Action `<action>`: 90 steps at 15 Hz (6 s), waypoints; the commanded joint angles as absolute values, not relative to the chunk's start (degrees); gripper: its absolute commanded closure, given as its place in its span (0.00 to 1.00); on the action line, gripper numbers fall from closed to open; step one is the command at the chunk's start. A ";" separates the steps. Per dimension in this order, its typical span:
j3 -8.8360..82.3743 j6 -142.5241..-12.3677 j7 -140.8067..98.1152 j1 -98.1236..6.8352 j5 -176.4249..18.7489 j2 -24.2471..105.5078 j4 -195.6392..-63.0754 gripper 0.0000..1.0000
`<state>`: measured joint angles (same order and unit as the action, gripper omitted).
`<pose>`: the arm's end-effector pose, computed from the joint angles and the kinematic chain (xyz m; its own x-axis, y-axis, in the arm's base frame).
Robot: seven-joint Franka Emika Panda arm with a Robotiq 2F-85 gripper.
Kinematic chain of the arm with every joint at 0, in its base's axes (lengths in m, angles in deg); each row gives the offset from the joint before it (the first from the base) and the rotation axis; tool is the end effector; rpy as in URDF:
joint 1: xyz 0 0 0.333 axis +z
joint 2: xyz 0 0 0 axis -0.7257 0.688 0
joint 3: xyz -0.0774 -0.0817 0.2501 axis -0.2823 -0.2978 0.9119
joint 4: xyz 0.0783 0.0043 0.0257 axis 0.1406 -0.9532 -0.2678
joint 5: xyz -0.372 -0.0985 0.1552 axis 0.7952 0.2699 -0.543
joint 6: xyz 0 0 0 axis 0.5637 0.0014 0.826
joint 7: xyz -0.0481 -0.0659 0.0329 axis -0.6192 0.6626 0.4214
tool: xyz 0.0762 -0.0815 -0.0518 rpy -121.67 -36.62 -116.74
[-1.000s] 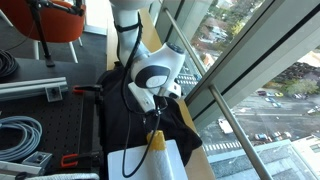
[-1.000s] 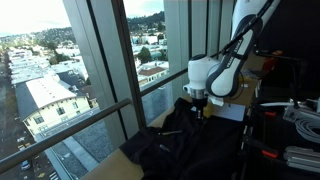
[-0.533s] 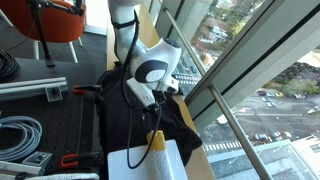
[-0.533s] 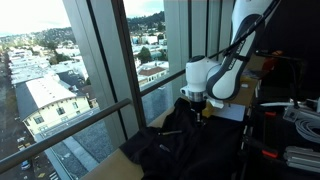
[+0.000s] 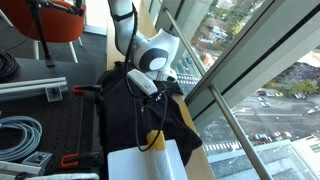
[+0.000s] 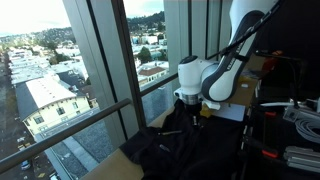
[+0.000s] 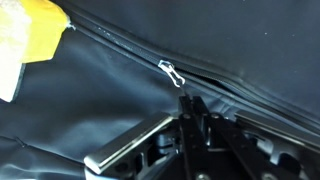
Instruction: Zip up the jersey
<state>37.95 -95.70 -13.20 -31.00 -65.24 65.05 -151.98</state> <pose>0.5489 0.1273 0.0213 0.8494 0.5208 -0.0850 0.5277 -0.8376 0.1413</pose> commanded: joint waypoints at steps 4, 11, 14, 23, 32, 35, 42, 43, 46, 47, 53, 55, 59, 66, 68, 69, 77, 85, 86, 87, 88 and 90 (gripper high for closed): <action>39.92 -90.17 -14.07 -27.97 -62.92 66.40 -146.13 0.98; 42.03 -86.58 -14.24 -24.38 -61.08 69.08 -141.77 0.98; 42.97 -85.49 -14.01 -22.84 -60.53 70.10 -139.66 0.98; 46.49 -81.77 -13.20 -19.32 -60.88 74.39 -132.17 0.98; 51.10 -80.53 -10.55 -16.24 -62.13 78.89 -126.20 0.98; 51.74 -79.21 -9.87 -15.43 -62.19 79.89 -123.63 0.98; 52.35 -76.97 -8.80 -13.52 -62.34 82.29 -119.17 0.98; 52.47 -76.74 -8.67 -13.14 -62.42 82.77 -118.34 0.98; 52.58 -75.55 -8.33 -11.99 -62.58 83.91 -116.21 0.98; 52.59 -74.96 -8.29 -11.69 -62.60 83.98 -115.90 0.98; 51.76 -73.89 -7.41 -12.04 -62.28 84.46 -114.56 0.98; 51.34 -73.98 -7.25 -12.93 -62.28 83.06 -115.69 0.98; 51.44 -73.96 -7.00 -15.17 -62.17 78.26 -121.31 0.98; 52.18 -75.26 -6.05 -19.04 -61.81 72.47 -131.59 0.98; 52.52 -75.78 -5.79 -19.63 -61.69 71.02 -134.57 0.98; 52.66 -76.01 -5.57 -19.75 -61.54 70.57 -135.63 0.98; 52.92 -76.36 -3.98 -20.52 -61.18 69.76 -137.28 0.98; 52.49 -76.19 -2.85 -23.61 -61.38 69.69 -137.29 0.67; 52.62 -76.18 -2.75 -23.86 -61.46 69.37 -137.57 0.61; 52.83 -76.15 -2.50 -24.12 -61.58 68.98 -137.93 0.53; 53.04 -76.17 -2.23 -24.37 -61.71 68.53 -138.33 0.47; 53.35 -75.95 -1.83 -24.78 -62.04 67.65 -138.94 0.33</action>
